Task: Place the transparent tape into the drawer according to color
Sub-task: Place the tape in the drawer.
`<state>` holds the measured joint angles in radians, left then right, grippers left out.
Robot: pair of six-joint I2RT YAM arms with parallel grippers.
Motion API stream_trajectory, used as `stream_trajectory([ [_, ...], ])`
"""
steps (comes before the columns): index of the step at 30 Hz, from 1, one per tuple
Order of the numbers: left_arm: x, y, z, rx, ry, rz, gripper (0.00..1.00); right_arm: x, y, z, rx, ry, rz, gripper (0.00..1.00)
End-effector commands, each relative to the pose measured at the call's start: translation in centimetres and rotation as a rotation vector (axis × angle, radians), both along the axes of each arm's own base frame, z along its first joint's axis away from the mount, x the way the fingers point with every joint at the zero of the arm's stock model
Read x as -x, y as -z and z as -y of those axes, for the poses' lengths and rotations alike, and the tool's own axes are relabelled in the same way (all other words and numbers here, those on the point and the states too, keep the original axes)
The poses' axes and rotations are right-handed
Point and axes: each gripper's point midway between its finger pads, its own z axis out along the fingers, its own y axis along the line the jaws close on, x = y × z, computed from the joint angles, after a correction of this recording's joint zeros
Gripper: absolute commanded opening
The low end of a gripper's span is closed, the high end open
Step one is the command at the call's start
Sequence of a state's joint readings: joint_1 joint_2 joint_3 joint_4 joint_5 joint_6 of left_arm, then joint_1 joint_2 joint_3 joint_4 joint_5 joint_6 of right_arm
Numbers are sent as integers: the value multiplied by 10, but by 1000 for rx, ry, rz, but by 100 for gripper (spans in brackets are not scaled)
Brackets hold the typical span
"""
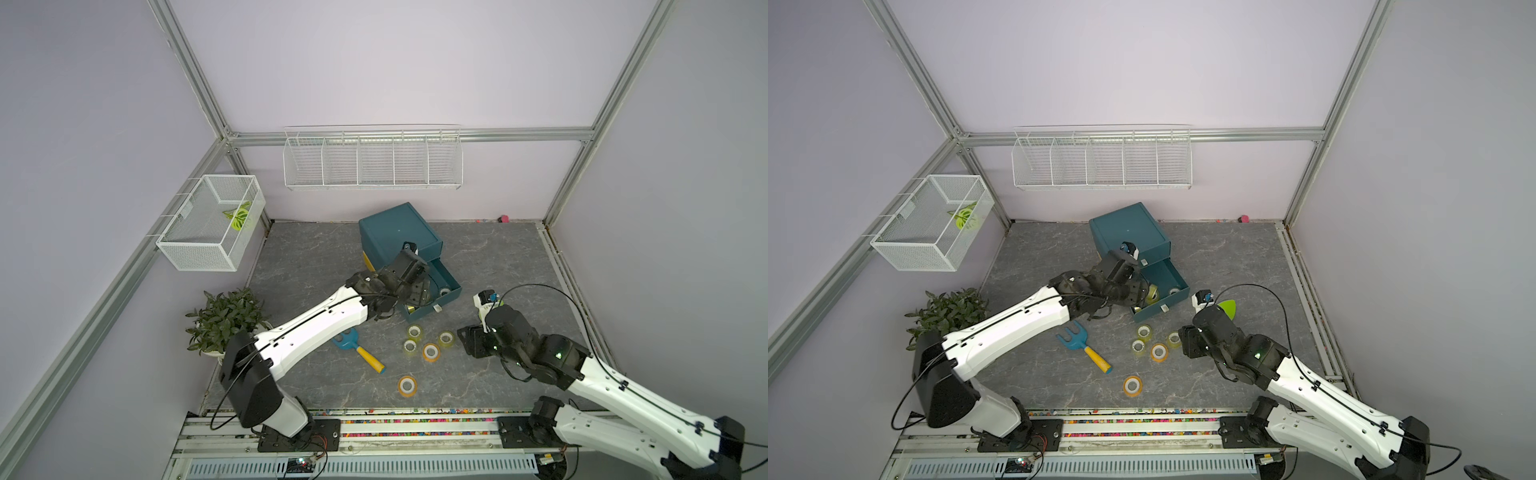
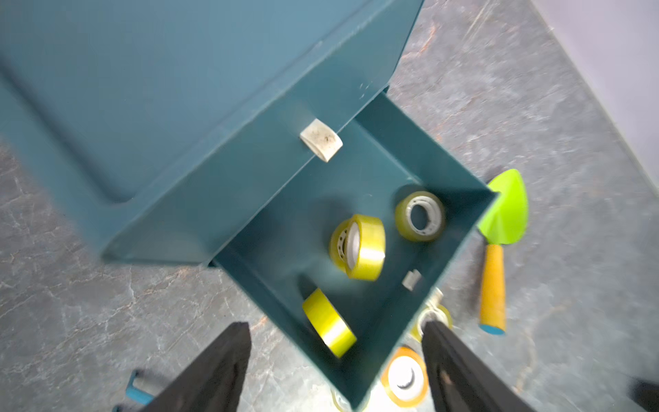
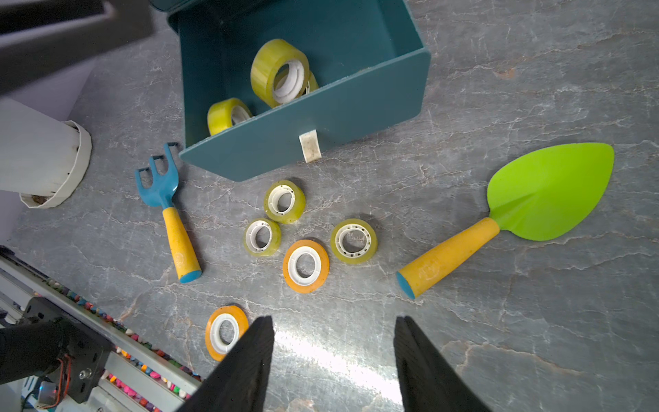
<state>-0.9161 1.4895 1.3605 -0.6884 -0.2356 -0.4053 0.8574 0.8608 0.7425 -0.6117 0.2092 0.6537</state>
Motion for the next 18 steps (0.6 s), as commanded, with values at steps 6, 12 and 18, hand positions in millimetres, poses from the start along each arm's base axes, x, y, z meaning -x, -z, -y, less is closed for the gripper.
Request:
stream_trajectory([
  [6, 55, -5, -40, 179, 19, -43, 84, 4, 53, -30, -39, -49, -136, 54],
  [12, 76, 6, -66, 214, -21, -70, 84, -3, 87, -35, 60, -33, -214, 52],
  [18, 82, 20, -77, 203, -40, -89, 84, -14, 114, -17, 176, 64, -225, 50],
])
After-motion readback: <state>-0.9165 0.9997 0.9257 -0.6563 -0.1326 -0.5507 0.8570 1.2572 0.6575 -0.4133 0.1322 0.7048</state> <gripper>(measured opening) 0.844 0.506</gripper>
